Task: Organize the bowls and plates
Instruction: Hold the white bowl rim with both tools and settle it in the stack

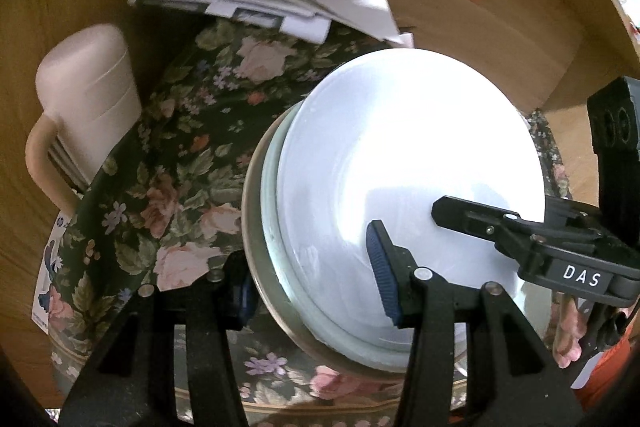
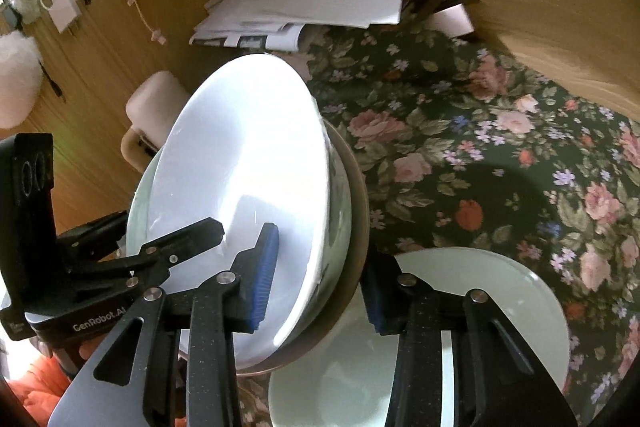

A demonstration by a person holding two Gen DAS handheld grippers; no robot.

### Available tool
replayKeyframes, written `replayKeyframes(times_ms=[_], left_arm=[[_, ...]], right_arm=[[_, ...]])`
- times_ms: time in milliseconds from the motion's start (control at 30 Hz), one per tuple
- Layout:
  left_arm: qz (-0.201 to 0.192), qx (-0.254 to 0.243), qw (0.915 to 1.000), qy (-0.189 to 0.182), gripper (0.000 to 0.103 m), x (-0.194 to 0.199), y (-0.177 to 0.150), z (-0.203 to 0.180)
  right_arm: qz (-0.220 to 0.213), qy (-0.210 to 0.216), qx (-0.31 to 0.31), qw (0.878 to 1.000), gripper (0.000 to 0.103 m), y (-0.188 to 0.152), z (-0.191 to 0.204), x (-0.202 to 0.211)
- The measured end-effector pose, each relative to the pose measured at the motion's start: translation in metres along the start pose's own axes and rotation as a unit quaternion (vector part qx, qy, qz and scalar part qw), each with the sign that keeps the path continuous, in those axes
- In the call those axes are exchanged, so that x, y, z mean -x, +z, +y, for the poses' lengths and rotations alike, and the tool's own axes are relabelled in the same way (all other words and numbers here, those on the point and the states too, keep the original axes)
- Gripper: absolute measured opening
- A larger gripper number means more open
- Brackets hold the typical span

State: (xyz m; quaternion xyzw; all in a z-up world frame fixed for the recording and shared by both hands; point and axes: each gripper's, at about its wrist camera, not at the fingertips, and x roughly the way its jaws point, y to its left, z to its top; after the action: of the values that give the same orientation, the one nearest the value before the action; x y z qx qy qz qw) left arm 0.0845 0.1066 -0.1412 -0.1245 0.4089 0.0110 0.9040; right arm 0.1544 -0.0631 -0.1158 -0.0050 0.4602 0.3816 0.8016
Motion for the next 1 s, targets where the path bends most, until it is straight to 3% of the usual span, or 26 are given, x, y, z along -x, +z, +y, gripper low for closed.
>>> replayKeyframes(times_ms=[733, 1000], left_arm=[[0.004, -0.045, 0.9984, -0.036, 0.049, 0.014, -0.01, -0.065], [0.022, -0.061, 0.9968, -0.045, 0.049, 0.013, -0.02, -0.082]], right_arm=[[-0.031, -0.035, -0.037, 0.998, 0.034, -0.03, -0.021, 0.052], [-0.034, -0.048, -0.056, 0.997, 0.033, -0.046, -0.034, 0.065]])
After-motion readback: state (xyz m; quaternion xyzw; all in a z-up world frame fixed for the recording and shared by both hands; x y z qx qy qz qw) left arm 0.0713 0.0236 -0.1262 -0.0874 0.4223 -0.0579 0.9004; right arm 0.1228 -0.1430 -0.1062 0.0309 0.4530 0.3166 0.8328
